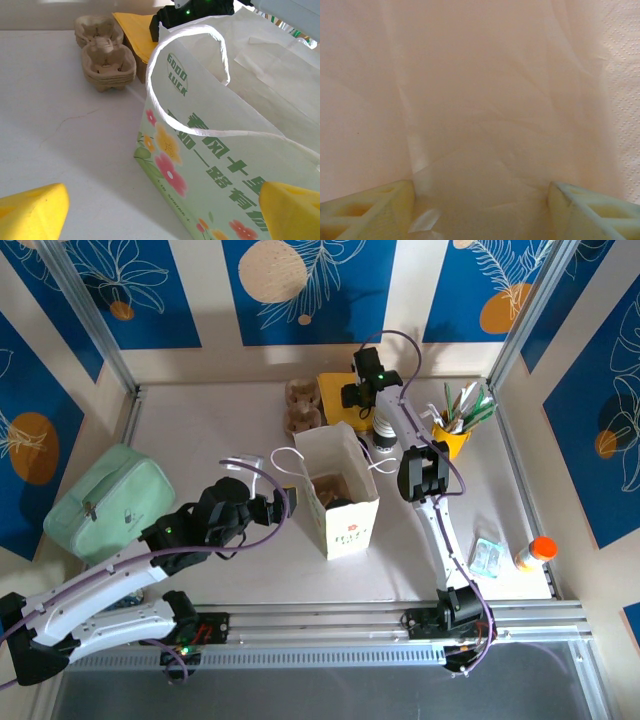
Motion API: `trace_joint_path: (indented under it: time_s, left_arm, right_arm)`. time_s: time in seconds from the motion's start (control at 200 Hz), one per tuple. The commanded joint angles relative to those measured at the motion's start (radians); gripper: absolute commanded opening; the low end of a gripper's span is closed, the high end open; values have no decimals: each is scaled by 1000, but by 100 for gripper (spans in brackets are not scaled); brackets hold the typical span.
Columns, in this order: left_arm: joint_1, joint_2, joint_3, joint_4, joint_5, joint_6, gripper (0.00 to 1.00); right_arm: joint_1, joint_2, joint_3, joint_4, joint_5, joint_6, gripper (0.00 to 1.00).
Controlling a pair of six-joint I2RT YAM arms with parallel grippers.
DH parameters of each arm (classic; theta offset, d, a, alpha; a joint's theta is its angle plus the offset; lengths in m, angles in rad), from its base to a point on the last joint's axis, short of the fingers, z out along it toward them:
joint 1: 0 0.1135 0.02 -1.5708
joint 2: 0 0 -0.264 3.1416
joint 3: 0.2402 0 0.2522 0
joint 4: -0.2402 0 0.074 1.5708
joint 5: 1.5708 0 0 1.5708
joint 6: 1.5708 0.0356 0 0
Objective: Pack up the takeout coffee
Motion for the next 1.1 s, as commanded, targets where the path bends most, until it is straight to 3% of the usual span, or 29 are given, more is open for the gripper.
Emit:
trace_joint_path:
  time_s: [0.0,0.175,0.585,0.84,1.09]
  left_arm:
    - [9,-8,-11,24,-8,22,97]
    - [9,-5,-11,28,-7,22,97]
    - [9,13,6,32,1,30,97]
    - [9,16,16,24,4,34,97]
    - [9,7,28,13,7,33,97]
  right_arm:
    - [6,27,-10,1,18,-16,68]
    - [4,28,-26,0,11,-19,62]
    - [-3,-10,-10,-14,-50,-15,30]
    - [-3,-72,-4,-16,-76,-14,28]
    - [-9,-123,16,-37,-117,1,18]
